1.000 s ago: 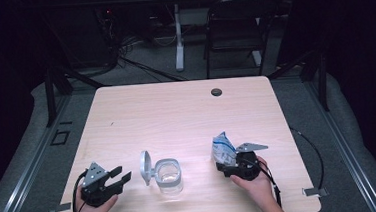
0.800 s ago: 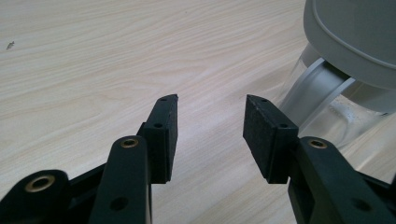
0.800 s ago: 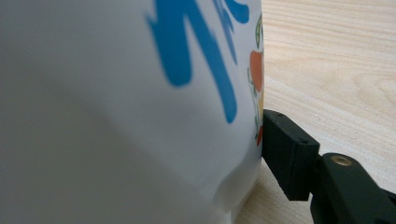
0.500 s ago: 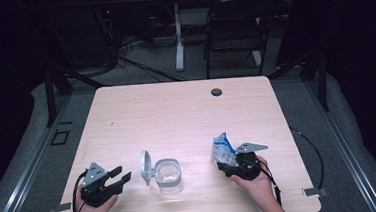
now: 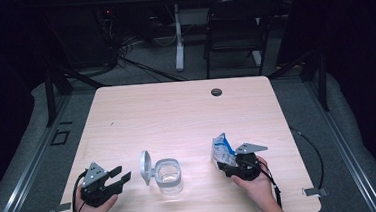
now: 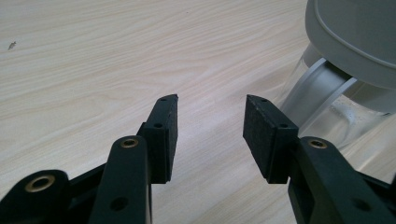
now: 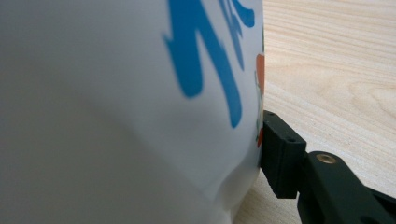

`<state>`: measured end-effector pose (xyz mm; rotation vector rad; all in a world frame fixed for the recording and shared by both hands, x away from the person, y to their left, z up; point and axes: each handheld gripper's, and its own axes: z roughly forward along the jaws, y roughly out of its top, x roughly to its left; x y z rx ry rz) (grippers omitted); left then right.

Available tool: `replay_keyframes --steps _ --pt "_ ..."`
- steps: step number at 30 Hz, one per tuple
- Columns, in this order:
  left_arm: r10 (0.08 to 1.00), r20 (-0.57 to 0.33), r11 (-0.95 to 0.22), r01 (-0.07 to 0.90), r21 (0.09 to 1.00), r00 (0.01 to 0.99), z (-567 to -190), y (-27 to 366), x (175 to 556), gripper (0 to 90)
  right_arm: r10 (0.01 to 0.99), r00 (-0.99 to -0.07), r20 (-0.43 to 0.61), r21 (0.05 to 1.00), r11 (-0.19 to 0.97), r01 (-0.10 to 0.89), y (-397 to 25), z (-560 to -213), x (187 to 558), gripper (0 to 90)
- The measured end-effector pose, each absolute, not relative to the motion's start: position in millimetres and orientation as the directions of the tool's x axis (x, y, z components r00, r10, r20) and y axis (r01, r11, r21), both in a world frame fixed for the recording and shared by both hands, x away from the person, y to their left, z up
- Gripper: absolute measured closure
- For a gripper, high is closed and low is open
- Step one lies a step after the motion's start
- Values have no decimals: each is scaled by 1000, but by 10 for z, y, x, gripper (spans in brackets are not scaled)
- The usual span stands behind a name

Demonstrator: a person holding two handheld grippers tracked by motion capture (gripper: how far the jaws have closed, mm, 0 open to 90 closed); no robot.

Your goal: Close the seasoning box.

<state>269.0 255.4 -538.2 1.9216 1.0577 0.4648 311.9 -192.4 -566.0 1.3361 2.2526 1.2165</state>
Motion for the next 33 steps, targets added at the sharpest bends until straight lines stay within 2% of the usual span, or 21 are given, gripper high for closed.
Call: replay_keyframes --steps 16,33 --pt "818 -79 -263 492 830 570 -5378 2561 2691 557 802 -559 211 775 212 596 -1911 -5627 3100 521" --pt "818 -79 -262 491 831 570 -5374 2564 2691 557 796 -586 152 793 257 553 -1839 -5425 3073 521"
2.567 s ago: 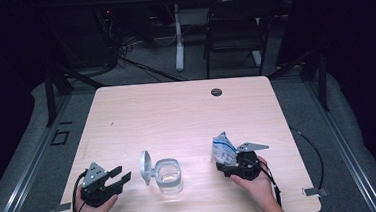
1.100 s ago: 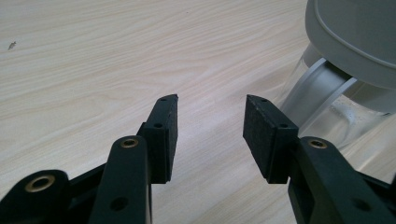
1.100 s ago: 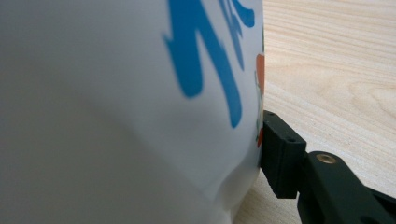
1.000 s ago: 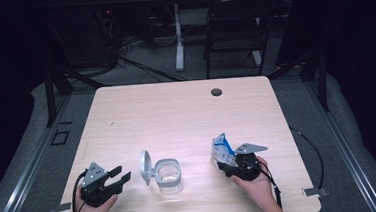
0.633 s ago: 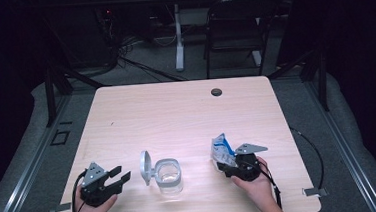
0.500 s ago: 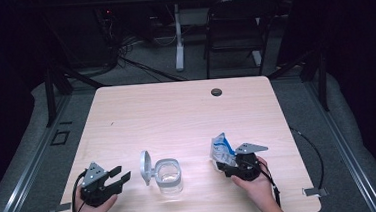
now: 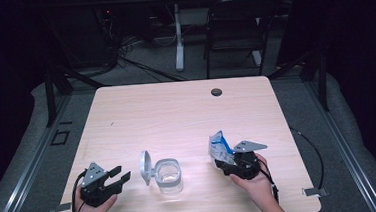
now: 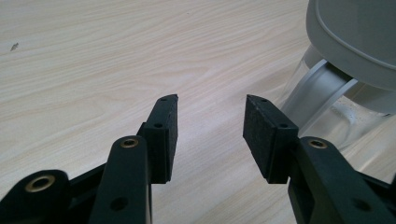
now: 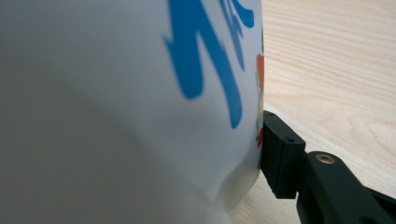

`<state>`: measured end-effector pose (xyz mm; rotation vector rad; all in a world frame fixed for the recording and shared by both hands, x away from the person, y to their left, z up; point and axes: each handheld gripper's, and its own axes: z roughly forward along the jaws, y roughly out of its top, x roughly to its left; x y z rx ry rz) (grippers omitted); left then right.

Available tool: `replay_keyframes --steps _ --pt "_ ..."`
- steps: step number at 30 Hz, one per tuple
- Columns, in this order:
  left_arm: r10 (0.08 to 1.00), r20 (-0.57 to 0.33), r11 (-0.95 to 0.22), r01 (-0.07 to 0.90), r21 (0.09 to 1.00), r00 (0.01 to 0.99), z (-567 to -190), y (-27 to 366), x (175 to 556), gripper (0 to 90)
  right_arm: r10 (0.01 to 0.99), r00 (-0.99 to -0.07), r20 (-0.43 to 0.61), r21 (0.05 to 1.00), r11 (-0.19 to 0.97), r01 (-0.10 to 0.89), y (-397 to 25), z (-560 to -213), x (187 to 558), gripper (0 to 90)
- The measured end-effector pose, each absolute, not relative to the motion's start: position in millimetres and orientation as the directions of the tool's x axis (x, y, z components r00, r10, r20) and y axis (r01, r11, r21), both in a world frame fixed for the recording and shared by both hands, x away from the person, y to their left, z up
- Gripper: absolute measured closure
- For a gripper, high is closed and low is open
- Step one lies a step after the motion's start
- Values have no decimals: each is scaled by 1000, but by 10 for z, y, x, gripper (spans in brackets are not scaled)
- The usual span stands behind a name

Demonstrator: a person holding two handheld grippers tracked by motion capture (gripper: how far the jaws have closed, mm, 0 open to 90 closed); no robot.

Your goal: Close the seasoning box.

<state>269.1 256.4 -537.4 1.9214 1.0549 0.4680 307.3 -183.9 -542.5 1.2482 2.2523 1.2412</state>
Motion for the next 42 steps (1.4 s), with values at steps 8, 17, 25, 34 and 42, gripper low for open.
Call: replay_keyframes --steps 8,17,25,34,42 --pt "818 -80 -261 491 831 569 -5375 2558 2688 557 791 -605 87 801 306 515 -1778 -5330 3057 521" --pt "817 -78 -265 492 829 571 -5373 2564 2689 557 787 -616 1 797 372 476 -1737 -5214 3046 521" --pt "817 -79 -263 490 831 571 -5381 2565 2693 556 778 -627 -43 798 404 447 -1677 -5126 3034 520" --pt "817 -79 -264 492 829 571 -5380 2570 2693 557 776 -626 -77 796 426 430 -1650 -5039 3046 521" --pt "818 -77 -264 491 830 570 -5374 2573 2691 556 772 -628 -94 796 437 419 -1624 -5002 3051 520"
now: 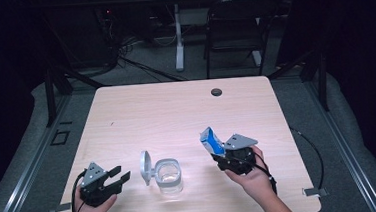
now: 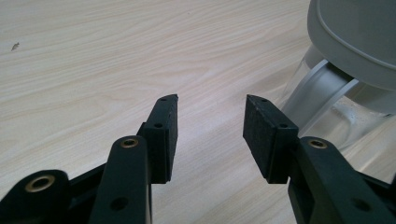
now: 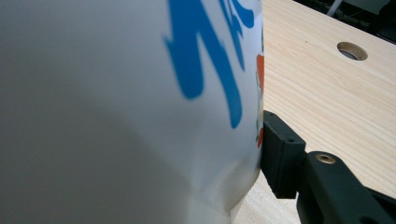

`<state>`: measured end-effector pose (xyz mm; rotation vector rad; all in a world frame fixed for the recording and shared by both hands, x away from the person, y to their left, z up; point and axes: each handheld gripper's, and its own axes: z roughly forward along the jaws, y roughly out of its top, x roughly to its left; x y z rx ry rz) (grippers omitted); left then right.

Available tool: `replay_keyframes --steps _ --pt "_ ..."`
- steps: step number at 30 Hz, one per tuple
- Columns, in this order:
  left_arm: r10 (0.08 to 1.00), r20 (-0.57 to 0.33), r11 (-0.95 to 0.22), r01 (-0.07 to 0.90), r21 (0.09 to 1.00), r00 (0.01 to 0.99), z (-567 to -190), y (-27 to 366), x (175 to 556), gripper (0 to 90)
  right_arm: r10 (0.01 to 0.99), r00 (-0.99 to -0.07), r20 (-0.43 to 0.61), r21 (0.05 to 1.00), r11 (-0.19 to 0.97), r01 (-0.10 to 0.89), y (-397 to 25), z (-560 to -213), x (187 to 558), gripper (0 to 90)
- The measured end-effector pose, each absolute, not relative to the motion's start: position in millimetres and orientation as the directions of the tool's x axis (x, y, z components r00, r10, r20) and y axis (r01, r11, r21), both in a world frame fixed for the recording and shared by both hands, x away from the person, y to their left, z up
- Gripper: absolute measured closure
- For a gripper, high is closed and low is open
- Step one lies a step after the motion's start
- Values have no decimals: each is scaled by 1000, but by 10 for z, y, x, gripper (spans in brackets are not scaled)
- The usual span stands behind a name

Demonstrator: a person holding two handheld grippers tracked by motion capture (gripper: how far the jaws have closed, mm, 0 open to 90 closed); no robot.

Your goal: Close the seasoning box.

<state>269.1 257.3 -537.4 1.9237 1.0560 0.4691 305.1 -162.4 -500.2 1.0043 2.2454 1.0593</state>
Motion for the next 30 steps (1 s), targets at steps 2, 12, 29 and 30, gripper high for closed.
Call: replay_keyframes --steps 2,12,29,30 --pt "818 -77 -264 491 830 570 -5377 2574 2694 556 772 -628 -98 798 439 414 -1615 -5002 3048 521" --pt "820 -74 -265 491 829 568 -5376 2578 2694 556 761 -625 -174 786 490 377 -1564 -4964 3028 521" --pt "819 -75 -264 490 831 569 -5380 2574 2694 549 737 -629 -250 777 540 324 -1436 -4908 2995 520" --pt "819 -74 -265 489 831 569 -5381 2574 2694 548 732 -632 -255 775 545 319 -1431 -4908 2995 520"
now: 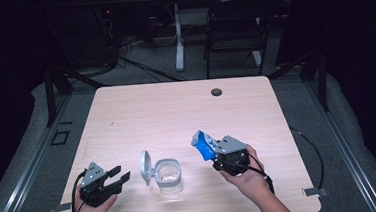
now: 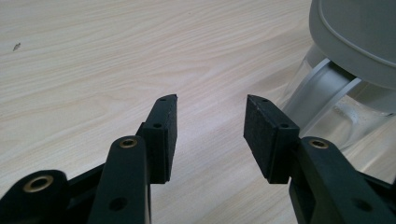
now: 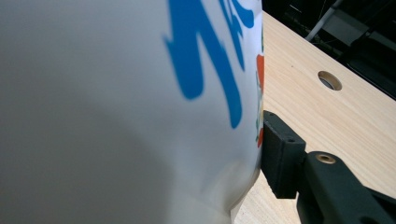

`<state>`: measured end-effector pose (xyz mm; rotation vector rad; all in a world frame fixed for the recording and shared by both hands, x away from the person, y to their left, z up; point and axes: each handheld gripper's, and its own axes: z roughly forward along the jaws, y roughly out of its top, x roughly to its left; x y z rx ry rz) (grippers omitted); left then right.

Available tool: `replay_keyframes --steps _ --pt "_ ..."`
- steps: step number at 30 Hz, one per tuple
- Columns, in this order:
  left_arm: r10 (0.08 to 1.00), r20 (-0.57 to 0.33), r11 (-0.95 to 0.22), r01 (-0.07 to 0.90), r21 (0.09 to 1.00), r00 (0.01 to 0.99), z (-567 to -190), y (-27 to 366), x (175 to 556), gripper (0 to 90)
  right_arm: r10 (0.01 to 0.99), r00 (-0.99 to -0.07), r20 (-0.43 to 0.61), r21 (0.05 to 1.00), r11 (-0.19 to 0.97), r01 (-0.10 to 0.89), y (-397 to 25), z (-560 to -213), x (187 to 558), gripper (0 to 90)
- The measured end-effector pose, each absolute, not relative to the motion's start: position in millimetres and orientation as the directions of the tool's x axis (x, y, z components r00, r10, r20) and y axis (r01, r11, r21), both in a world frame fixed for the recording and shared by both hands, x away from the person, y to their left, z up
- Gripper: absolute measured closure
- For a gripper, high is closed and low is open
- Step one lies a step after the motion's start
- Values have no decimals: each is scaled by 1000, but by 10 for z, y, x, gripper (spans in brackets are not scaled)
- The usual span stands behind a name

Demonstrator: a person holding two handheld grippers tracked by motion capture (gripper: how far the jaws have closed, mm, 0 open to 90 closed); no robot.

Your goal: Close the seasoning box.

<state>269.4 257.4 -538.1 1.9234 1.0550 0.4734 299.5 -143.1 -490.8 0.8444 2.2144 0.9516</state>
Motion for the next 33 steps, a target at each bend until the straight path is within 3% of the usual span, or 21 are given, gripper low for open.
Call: replay_keyframes --steps 33 --pt "820 -71 -266 489 831 568 -5383 2579 2696 546 657 -623 -425 715 665 215 -1188 -4896 2943 520"
